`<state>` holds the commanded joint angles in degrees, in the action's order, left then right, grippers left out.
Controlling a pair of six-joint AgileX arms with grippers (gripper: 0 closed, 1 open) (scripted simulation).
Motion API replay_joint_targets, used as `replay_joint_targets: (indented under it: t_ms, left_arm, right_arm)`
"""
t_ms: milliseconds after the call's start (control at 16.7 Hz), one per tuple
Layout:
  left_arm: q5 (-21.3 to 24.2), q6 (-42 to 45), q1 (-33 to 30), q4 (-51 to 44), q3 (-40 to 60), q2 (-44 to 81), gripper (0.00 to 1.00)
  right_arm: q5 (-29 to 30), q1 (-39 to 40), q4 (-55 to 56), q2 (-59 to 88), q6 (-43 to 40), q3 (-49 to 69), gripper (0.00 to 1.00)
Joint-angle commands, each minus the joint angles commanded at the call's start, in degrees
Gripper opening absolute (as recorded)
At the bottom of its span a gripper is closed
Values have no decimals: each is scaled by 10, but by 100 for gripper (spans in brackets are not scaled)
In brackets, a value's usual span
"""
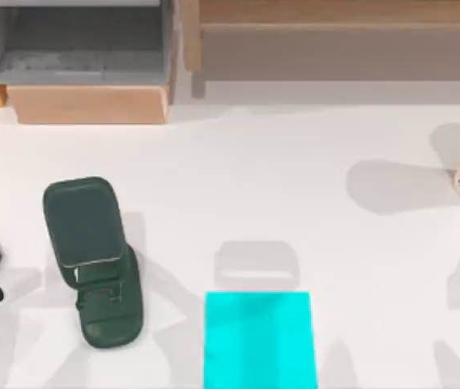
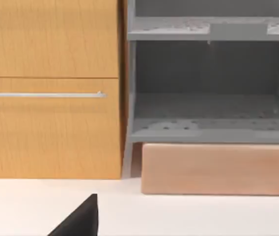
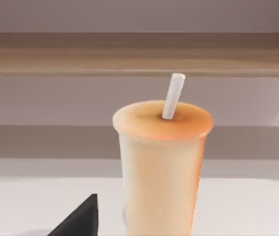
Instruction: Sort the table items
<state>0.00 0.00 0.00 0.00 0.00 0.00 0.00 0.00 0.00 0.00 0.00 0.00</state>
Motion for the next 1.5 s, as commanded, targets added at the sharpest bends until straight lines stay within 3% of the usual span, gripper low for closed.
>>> replay_joint_targets:
  t_ms: [420, 1500]
  left_arm:
    - [1, -44, 6, -59, 66, 83, 100]
    - [3, -290, 43, -460, 573, 771, 100]
  right_arm:
    - [0, 0, 0, 0, 0, 0, 100]
    - [0, 0, 0, 0, 0, 0, 100]
